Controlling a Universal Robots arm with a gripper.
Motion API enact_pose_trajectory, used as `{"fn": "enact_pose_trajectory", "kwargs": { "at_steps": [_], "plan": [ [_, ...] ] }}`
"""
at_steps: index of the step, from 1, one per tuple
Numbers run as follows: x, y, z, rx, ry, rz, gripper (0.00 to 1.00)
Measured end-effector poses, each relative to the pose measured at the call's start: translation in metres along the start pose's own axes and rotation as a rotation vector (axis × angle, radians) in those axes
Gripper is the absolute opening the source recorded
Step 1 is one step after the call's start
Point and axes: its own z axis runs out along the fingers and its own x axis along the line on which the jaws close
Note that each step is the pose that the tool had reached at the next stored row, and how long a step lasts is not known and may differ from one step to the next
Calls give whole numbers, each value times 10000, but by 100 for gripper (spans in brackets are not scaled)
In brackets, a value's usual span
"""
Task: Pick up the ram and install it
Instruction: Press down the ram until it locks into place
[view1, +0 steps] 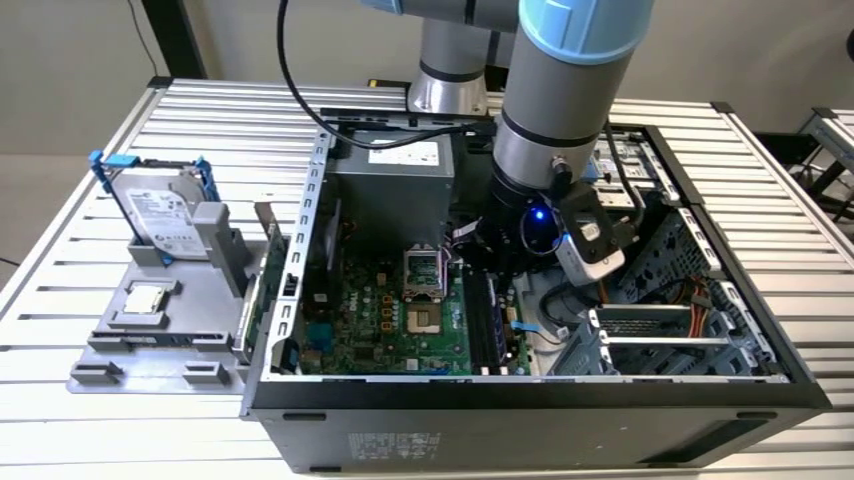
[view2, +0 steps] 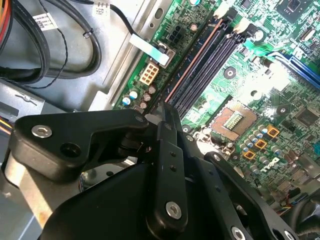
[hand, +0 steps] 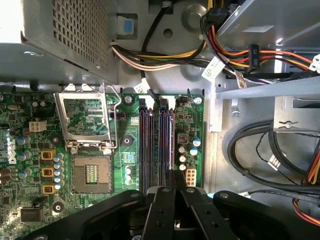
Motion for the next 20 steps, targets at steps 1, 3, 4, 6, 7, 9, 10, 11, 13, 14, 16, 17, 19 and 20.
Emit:
{"fn": "enact_pose_trajectory", "kwargs": {
  "at_steps": [1, 3, 4, 6, 7, 9, 10, 11, 13, 14, 16, 17, 19, 20],
  "plan": [
    [0, 0, 0, 0, 0, 0, 0],
    [0, 0, 0, 2, 0, -5, 0],
    [0, 0, 0, 0, -1, -50, 0],
    [0, 1, 1, -10, -3, -283, 0],
    [0, 1, 0, -13, -3, -432, 0],
    [0, 0, 0, -22, -4, -741, 0],
    [-1, 0, 0, -28, -5, -920, 0],
    [-1, 0, 0, -34, -6, -1090, 0],
    [0, 0, 0, -46, -9, -1454, 0],
    [0, 0, -1, -51, -9, -1629, 0],
    [0, 0, -2, -63, -12, -1960, 0],
    [0, 0, -3, -69, -13, -2123, 0],
    [0, 0, -6, -78, -14, -2432, 0],
    [0, 0, -6, -83, -15, -2583, 0]
  ]
}}
